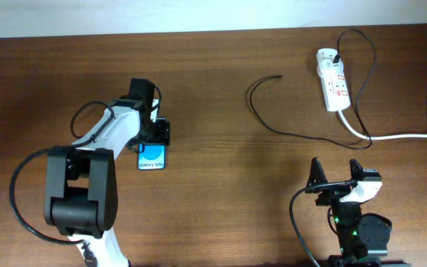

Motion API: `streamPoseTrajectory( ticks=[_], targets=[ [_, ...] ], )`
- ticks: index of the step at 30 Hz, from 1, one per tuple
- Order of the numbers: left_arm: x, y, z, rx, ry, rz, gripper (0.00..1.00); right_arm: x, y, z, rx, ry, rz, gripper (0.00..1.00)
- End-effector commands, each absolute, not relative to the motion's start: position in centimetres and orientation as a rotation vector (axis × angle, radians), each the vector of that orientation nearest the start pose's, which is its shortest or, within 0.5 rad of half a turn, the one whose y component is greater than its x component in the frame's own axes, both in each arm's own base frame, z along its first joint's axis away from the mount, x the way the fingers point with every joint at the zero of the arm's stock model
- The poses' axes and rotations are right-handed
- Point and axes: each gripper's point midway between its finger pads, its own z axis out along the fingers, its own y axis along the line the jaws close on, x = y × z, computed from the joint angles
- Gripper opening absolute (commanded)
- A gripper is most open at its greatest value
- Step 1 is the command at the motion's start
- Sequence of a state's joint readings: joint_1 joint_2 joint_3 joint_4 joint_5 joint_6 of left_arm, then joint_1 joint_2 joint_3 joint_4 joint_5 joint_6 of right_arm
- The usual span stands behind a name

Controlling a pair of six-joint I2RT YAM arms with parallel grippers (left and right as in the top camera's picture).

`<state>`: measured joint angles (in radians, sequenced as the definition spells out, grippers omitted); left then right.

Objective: Plug charger to phone and switch on socket
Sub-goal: 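Close the left gripper on the phone's long edges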

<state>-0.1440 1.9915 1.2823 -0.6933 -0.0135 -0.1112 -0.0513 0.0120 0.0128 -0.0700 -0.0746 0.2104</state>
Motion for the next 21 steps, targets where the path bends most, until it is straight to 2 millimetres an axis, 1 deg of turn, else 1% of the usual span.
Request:
streamPoseTrajectory(
  ticks=[1,4,5,6,8,9,10,12,13,14,16,19,21],
  targets=[
    [36.1,-6.6,-3.7,0.051,3.105,-0.136,0.63,24.6,0.0,15.8,0.166,1.635,0.186,0.98],
    [35.8,-6.6,-3.6,0.051,3.12,-0.135,0.59,24.6,0.0,15.8,0.167,1.635,0.185,0.98],
    [35.8,-6.6,-3.3,0.05,3.127,-0.134,0.56,24.6,0.0,15.8,0.167,1.635,0.185,0.98],
    [35.9,-6.6,-2.9,0.05,3.133,-0.133,0.54,24.6,0.0,15.8,0.166,1.635,0.186,0.98],
    [36.7,-6.7,-1.4,0.05,3.136,-0.132,0.53,24.6,0.0,15.8,0.166,1.635,0.186,0.98],
    [37.2,-6.8,-0.3,0.05,3.133,-0.133,0.51,24.6,0.0,15.8,0.166,1.635,0.186,0.98],
    [37.9,-6.9,1.2,0.05,3.132,-0.134,0.49,24.6,0.0,15.8,0.166,1.635,0.186,0.98],
    [38.3,-6.9,2.7,0.05,3.134,-0.133,0.48,24.6,0.0,15.8,0.166,1.635,0.186,0.98],
    [38.9,-7.0,4.4,0.05,3.129,-0.136,0.47,24.6,0.0,15.8,0.166,1.635,0.186,0.98],
    [39.2,-7.2,5.4,0.051,3.126,-0.145,0.45,24.6,0.0,15.8,0.166,1.635,0.186,0.98],
    [39.7,-7.3,7.6,0.05,3.118,-0.147,0.39,24.6,0.0,15.8,0.167,1.635,0.185,0.99],
    [40.0,-7.3,10.6,0.051,3.11,-0.148,0.38,24.6,0.0,15.8,0.166,1.635,0.186,0.98],
    [39.9,-7.3,12.1,0.051,3.11,-0.148,0.36,24.6,0.0,15.8,0.167,1.635,0.185,0.98]
  ],
)
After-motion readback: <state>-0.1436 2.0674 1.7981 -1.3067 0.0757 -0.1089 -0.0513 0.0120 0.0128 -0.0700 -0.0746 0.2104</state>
